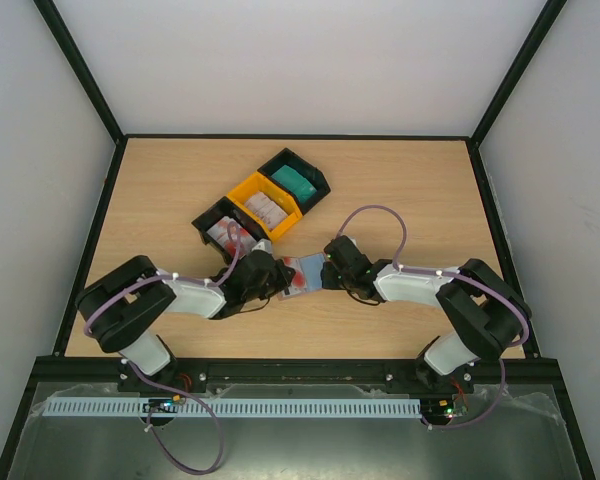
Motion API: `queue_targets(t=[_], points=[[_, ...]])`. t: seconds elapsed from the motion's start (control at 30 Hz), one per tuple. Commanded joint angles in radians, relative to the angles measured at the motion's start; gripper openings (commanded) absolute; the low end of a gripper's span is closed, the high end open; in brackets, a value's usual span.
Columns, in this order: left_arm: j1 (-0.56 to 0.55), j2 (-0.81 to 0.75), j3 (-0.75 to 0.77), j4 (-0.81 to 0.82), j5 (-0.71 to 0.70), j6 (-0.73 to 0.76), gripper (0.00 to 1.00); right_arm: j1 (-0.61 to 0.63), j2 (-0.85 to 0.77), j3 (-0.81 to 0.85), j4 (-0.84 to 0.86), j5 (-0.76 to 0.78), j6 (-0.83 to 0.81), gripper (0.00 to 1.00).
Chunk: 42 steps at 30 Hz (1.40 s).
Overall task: Put the credit cards into the card holder
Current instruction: Insert the credit card into the card holder.
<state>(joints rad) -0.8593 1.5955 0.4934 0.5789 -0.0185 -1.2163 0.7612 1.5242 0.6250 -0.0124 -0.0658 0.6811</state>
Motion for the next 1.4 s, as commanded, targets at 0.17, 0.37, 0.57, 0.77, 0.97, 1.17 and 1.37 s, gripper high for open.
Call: queue_targets(t=[0.17,0.37,0.57,0.77,0.97,1.17,1.37], points=[[-0.006,0.053,0.01,0.065,0.027,-0.024,0.03,0.007,0.036,-0.031,-0.056,-0.022,0.015,0.35],[-0.007,0.067,0.011,0.084,0.045,-0.055,0.02,0.007,0.04,-0.035,-0.053,-0.022,0.018,0.35],[-0.006,0.07,0.003,0.052,0.033,-0.111,0.02,0.006,0.038,-0.034,-0.05,-0.028,0.021,0.35],[-0.007,0.084,-0.011,0.033,0.024,-0.138,0.02,0.007,0.04,-0.034,-0.047,-0.031,0.022,0.35],[-0.018,0.107,-0.027,-0.003,0.018,-0.156,0.02,0.007,0.045,-0.031,-0.042,-0.042,0.023,0.35],[-0.018,0.123,-0.038,-0.011,0.027,-0.165,0.03,0.009,0.05,-0.031,-0.037,-0.046,0.023,0.35],[-0.018,0.139,-0.033,-0.001,0.04,-0.167,0.05,0.009,0.055,-0.033,-0.033,-0.055,0.019,0.33]])
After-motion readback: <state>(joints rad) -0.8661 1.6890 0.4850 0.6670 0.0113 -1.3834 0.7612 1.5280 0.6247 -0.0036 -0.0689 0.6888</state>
